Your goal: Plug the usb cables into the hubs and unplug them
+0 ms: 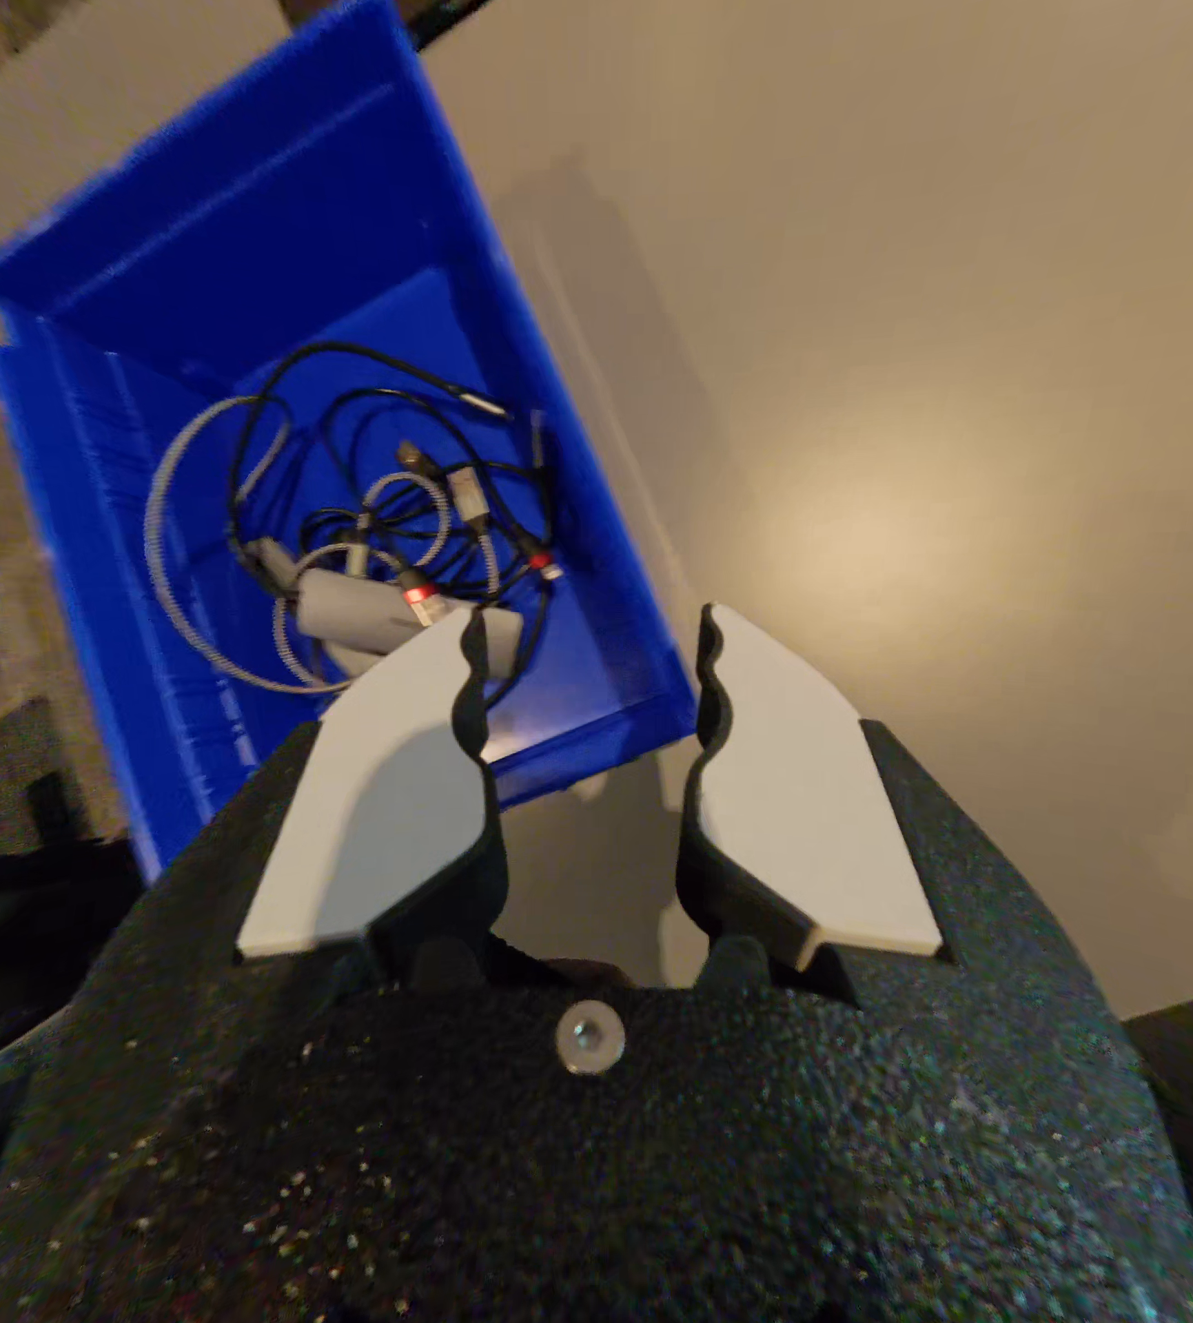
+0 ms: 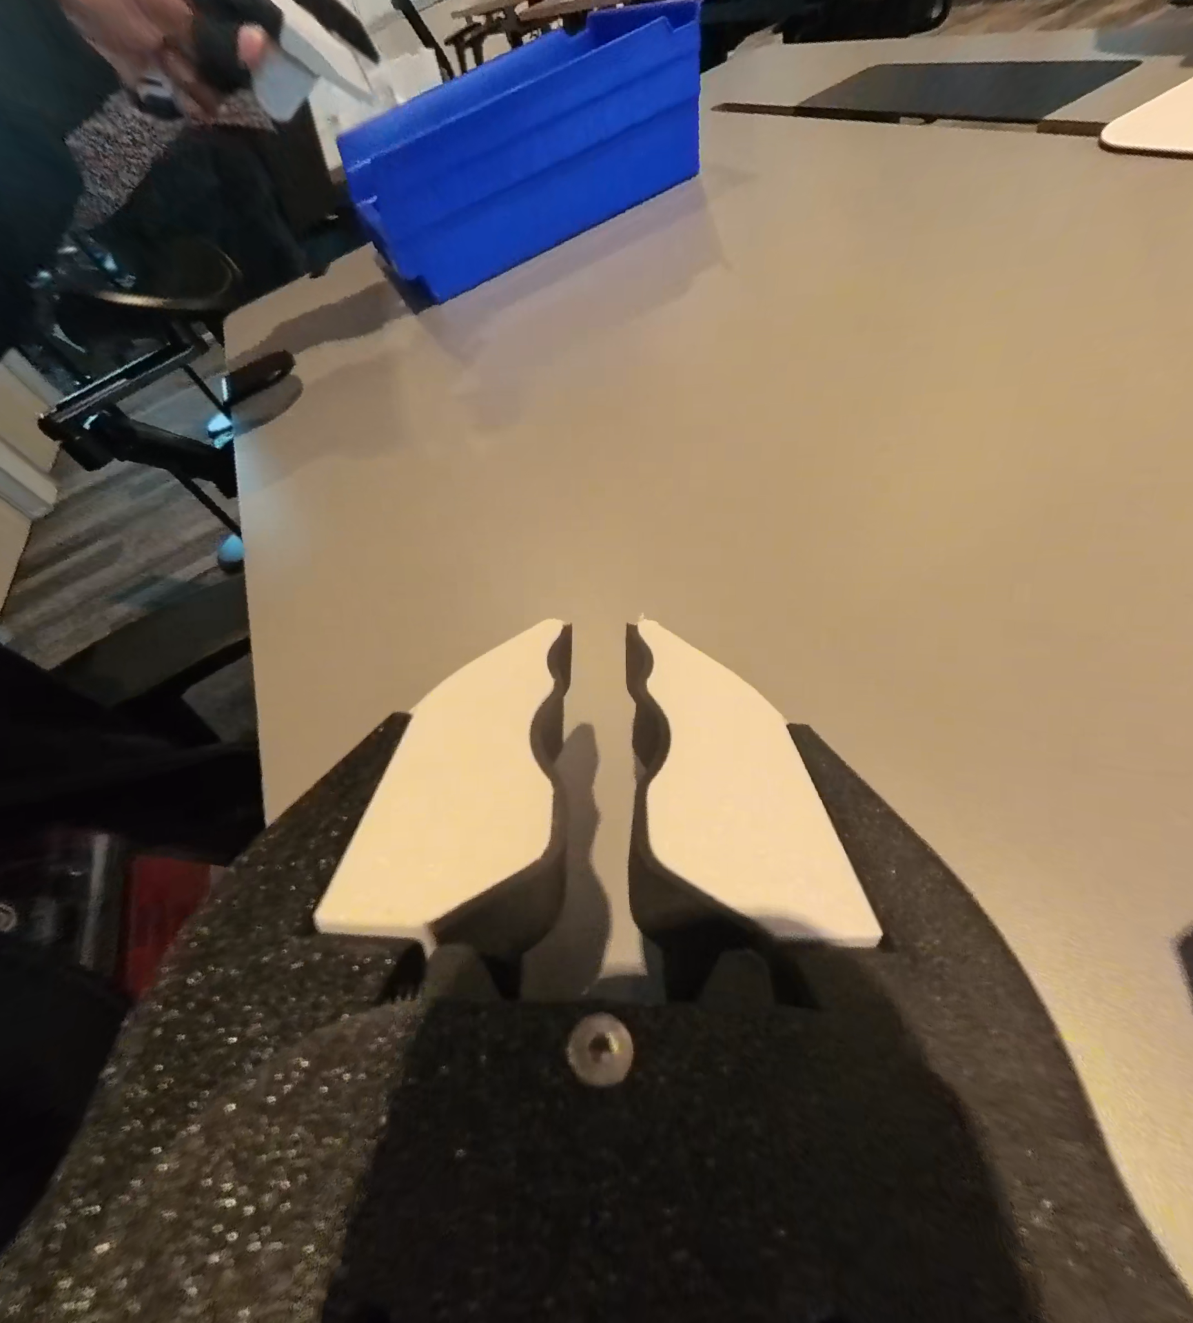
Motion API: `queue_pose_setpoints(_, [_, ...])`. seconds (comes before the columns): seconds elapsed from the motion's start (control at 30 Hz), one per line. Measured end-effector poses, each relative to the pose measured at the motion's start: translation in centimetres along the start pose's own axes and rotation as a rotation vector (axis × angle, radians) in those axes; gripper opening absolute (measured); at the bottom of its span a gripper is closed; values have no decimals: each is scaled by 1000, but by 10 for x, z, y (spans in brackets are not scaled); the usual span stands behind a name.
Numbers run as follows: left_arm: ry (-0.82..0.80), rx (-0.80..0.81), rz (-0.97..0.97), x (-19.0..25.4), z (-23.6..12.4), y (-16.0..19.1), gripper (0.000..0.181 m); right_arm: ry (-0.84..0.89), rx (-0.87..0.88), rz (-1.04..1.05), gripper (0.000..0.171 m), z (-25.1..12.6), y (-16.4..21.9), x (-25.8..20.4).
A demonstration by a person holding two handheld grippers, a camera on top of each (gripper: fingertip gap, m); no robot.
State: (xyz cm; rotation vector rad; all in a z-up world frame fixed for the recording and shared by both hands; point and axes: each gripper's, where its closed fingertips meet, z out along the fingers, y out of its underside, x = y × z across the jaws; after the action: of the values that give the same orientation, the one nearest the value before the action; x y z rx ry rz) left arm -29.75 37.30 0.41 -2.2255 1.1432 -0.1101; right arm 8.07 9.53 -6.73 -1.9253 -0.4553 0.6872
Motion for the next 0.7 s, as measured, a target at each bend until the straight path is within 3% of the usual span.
queue_pose_setpoints(0.2, [-32,85,-4,-52,-6,13,59,-31,-78,-13,17,8,7,-4])
queue_pose_setpoints(0.5, [36,400,23,-70,-8,3,60,-56,-173,-61,21,23,16,-12])
queue_pose_setpoints(0.7, [29,402,-15,-86,-1,24,58,-63,-281,-81,21,30,29,-14])
